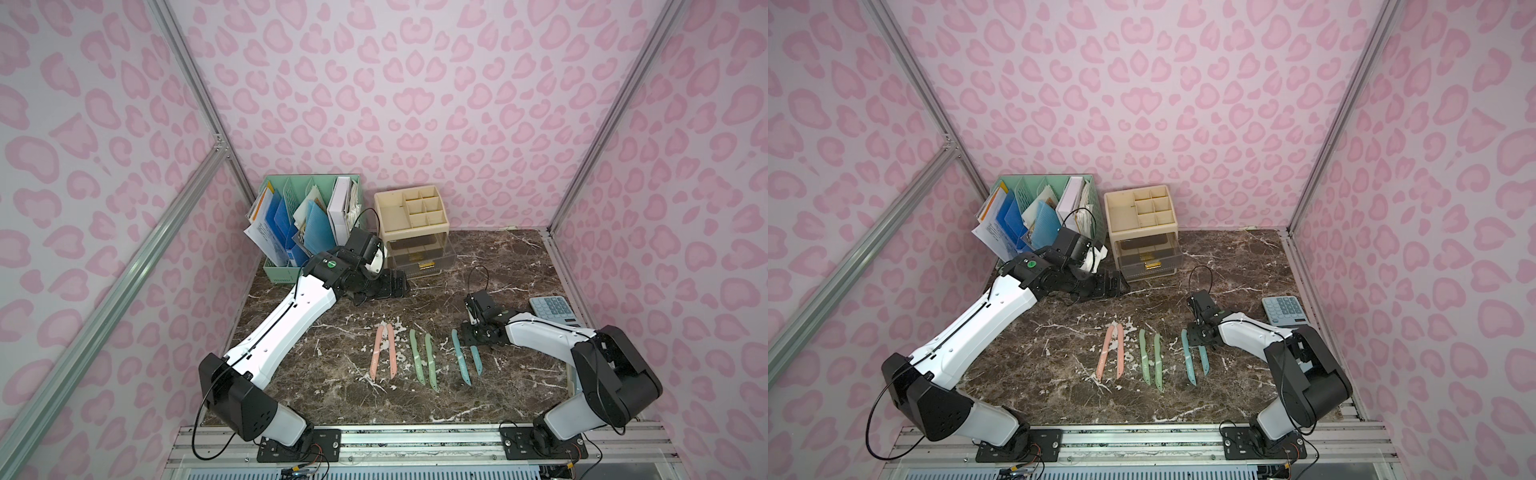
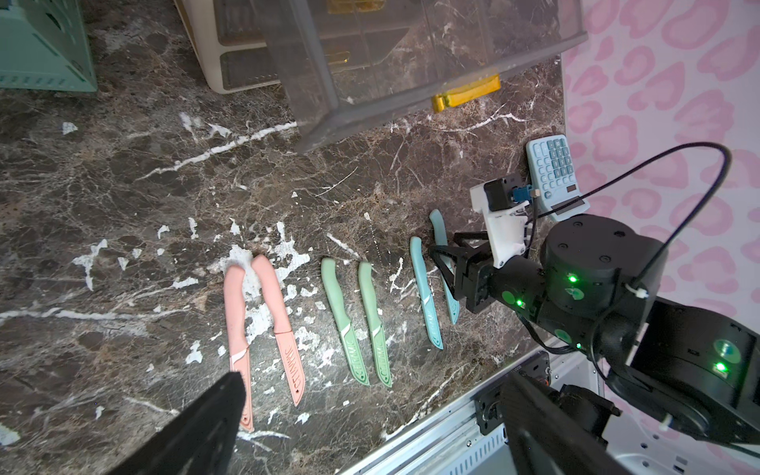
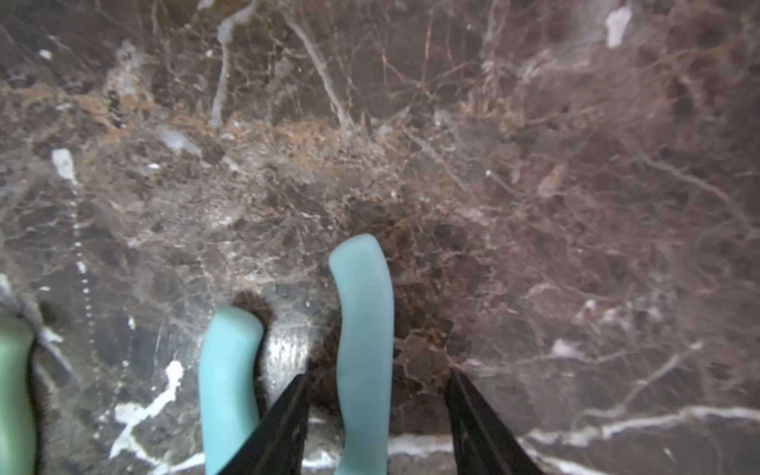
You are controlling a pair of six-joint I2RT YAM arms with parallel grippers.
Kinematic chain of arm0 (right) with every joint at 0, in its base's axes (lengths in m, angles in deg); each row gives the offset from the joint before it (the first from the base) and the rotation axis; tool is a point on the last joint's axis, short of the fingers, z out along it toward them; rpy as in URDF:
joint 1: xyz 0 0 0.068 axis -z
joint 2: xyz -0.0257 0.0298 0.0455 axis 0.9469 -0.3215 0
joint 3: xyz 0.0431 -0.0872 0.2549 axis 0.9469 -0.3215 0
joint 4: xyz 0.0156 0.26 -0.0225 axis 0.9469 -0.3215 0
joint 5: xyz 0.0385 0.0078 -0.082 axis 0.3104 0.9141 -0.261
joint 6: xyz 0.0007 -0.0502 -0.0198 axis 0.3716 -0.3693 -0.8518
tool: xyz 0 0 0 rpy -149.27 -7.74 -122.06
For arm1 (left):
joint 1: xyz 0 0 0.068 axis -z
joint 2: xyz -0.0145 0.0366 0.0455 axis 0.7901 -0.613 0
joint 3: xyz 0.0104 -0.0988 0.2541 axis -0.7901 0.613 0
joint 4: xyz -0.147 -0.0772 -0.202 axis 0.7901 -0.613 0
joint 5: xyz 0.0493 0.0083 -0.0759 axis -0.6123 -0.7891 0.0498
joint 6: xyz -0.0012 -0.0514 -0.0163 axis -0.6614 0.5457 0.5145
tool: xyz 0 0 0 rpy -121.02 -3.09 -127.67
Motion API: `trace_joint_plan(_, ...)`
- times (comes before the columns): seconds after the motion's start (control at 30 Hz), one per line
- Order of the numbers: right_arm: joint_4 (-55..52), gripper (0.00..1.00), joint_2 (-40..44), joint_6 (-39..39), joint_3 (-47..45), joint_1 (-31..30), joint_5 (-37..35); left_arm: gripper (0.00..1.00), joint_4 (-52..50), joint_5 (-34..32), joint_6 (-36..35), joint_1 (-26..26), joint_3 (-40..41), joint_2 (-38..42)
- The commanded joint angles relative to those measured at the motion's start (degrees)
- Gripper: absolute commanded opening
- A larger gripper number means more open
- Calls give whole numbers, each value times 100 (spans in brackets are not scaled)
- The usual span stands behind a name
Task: Place the fruit knives into the drawer by color
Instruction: Pick up the fruit knife from the center of the board.
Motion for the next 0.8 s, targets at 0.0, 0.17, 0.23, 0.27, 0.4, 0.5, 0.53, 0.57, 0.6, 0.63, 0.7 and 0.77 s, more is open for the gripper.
trace_joint_plan(0.0, 149, 53, -133, -102, 82, -109, -386, 98, 88, 70, 14, -2, 17, -27)
trace_joint_plan(0.17, 210, 41, -324, -77, 158, -141, -459, 98, 91, 88, -8, -2, 43, -60)
trace_joint_plan(0.23, 229, 39, -355, -59, 164, -141, -458, 98, 96, 88, -17, -2, 68, -52)
trace_joint_plan(0.27, 237, 38, -370, -63, 175, -142, -464, 98, 107, 85, -17, -2, 79, -52)
trace_joint_plan(0.4, 263, 33, -435, -46, 197, -141, -488, 98, 122, 103, -17, -2, 115, -47)
trace_joint_plan(0.5, 259, 29, -487, -38, 232, -141, -507, 98, 139, 114, -12, -2, 132, -53)
trace_joint_plan(0.53, 255, 26, -510, -28, 244, -138, -515, 98, 142, 120, -16, -2, 132, -61)
trace_joint_plan(0.57, 246, 25, -527, -22, 250, -140, -515, 98, 144, 122, -17, -1, 132, -56)
trace_joint_plan(0.6, 246, 24, -524, -8, 254, -141, -523, 98, 141, 125, -24, -2, 132, -58)
trace_joint_plan(0.63, 238, 23, -534, -5, 261, -129, -519, 98, 136, 130, -25, -2, 124, -59)
trace_joint_plan(0.7, 212, 20, -528, 17, 254, -132, -550, 98, 142, 124, -39, -2, 115, -64)
trace_joint_plan(0.77, 218, 17, -501, 21, 226, -126, -550, 98, 139, 123, -42, -2, 115, -66)
